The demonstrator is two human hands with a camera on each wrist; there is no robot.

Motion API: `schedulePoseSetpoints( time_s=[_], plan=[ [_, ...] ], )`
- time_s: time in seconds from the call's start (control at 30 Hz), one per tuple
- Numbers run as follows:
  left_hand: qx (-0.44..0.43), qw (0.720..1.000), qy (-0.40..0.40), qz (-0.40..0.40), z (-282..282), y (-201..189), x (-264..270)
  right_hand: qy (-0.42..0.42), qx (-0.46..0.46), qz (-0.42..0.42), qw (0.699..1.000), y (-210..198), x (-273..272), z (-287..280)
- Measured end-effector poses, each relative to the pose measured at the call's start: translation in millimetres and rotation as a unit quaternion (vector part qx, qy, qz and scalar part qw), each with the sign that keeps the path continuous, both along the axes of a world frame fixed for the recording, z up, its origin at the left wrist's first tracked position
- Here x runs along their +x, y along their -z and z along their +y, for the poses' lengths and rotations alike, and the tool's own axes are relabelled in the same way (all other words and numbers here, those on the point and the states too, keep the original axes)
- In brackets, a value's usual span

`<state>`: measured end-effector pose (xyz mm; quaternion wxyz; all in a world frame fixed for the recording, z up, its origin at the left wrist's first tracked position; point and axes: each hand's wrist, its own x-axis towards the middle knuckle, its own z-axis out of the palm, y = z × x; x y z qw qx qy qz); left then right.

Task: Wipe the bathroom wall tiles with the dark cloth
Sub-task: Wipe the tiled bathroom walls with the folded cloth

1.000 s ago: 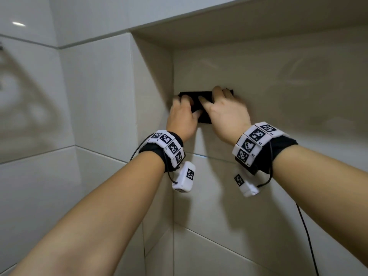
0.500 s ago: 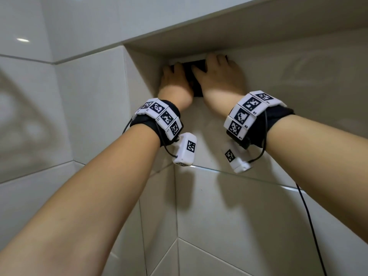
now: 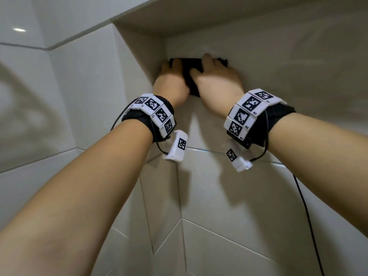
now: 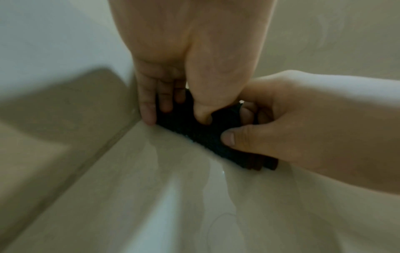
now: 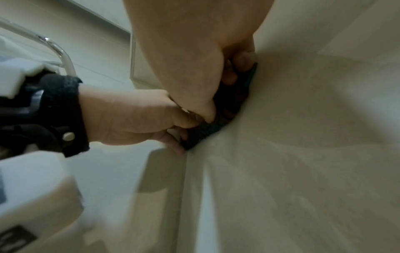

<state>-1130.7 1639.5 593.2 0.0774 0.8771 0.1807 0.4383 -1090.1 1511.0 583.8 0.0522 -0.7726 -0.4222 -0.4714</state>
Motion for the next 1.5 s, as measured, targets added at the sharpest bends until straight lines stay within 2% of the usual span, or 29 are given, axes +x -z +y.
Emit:
schedulePoseSetpoints(
  time_s=[0.17,0.47,0.7,1.07,1.33,1.5],
  plan=[
    [-0.015,0.999,-0.007,0.039,-10,21,-5,0.01,-0.019,0.004,1.0,21,-5,-9],
    [-0.035,0.998,-0.006,0.044,-16,60,-5,0.011,-0.055,0.028,0.998,57,-3,-16],
    [-0.04,0.998,0.012,0.037,-23,109,-8,0.017,-0.093,0.046,0.994,98,-3,-24],
    [-0.068,0.994,0.012,0.088,-29,164,-9,0.032,-0.154,0.059,0.986,147,1,-27],
    [-0.099,0.993,0.028,0.065,-26,164,-1,0.031,-0.161,-0.007,0.986,134,4,-30],
    [-0.111,0.991,0.067,0.012,-22,128,-1,0.034,-0.113,-0.046,0.992,99,11,-26]
  ],
)
